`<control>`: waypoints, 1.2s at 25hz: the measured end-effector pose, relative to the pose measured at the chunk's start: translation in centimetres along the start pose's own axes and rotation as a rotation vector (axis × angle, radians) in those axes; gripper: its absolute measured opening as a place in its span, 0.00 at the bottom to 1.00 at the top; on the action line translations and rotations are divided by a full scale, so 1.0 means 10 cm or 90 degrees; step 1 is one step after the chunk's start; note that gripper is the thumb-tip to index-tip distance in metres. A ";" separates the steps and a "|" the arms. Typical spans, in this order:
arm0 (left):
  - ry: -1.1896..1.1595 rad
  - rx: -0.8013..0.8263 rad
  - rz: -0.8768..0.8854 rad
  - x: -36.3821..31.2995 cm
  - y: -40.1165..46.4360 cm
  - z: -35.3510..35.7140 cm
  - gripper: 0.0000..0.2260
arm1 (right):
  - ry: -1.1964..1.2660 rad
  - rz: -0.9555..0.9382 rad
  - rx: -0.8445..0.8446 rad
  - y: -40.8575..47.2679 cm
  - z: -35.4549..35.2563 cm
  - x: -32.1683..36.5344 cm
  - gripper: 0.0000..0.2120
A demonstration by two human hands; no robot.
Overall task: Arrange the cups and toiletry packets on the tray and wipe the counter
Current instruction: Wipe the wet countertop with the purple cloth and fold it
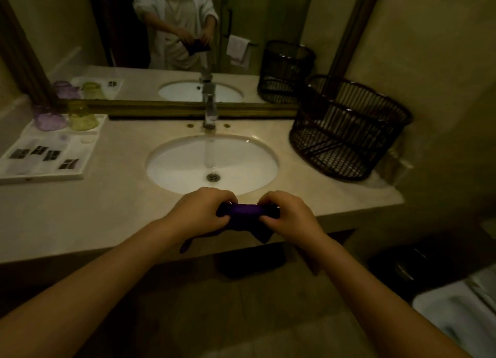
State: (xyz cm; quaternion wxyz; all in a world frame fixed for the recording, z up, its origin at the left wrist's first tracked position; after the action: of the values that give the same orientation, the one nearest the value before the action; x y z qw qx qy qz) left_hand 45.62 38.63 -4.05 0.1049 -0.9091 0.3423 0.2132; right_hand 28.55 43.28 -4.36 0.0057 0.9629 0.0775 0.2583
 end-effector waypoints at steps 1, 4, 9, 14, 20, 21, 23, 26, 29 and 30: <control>0.001 -0.004 0.018 -0.19 0.12 -0.01 0.12 | -0.006 0.008 -0.007 -0.06 -0.17 -0.11 0.10; 0.009 0.000 0.044 -0.58 0.44 0.00 0.11 | -0.024 0.021 -0.022 -0.14 -0.57 -0.39 0.10; 0.029 0.014 0.066 -0.88 0.86 0.03 0.10 | -0.042 0.045 -0.021 -0.15 -0.89 -0.70 0.09; 0.063 0.062 0.098 -1.05 1.64 0.16 0.09 | -0.051 0.098 -0.026 0.06 -1.11 -1.29 0.08; 0.123 0.129 0.130 -0.96 2.67 0.23 0.09 | -0.115 0.174 -0.008 0.68 -1.27 -1.88 0.07; 0.129 0.138 0.134 -0.92 2.84 0.22 0.09 | -0.120 0.186 0.002 0.81 -1.28 -1.96 0.07; 0.140 0.159 0.135 -0.84 3.11 0.25 0.09 | -0.128 0.202 0.015 1.00 -1.27 -2.11 0.08; 0.144 0.175 0.138 -0.71 3.43 0.31 0.08 | -0.125 0.216 0.014 1.21 -1.23 -2.32 0.08; 0.158 0.188 0.146 -0.61 3.63 0.45 0.08 | -0.120 0.228 0.033 1.32 -1.13 -2.49 0.08; 0.162 0.188 0.151 -0.59 3.68 0.50 0.08 | -0.121 0.233 0.039 1.34 -1.10 -2.55 0.08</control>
State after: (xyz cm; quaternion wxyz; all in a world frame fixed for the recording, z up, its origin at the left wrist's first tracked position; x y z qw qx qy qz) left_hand 15.51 16.36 -7.41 0.1668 -0.8570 0.4844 0.0552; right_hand 3.24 25.84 -6.75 -0.0630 0.9808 -0.0917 0.1604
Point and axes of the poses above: each hand's wrist, its own y-axis towards the middle knuckle, its own z-axis out of the palm, x = y × z, the point moved 5 cm from there along y, towards the middle knuckle, and after that the axes turned 7 degrees about x, right-handed, at the moved point
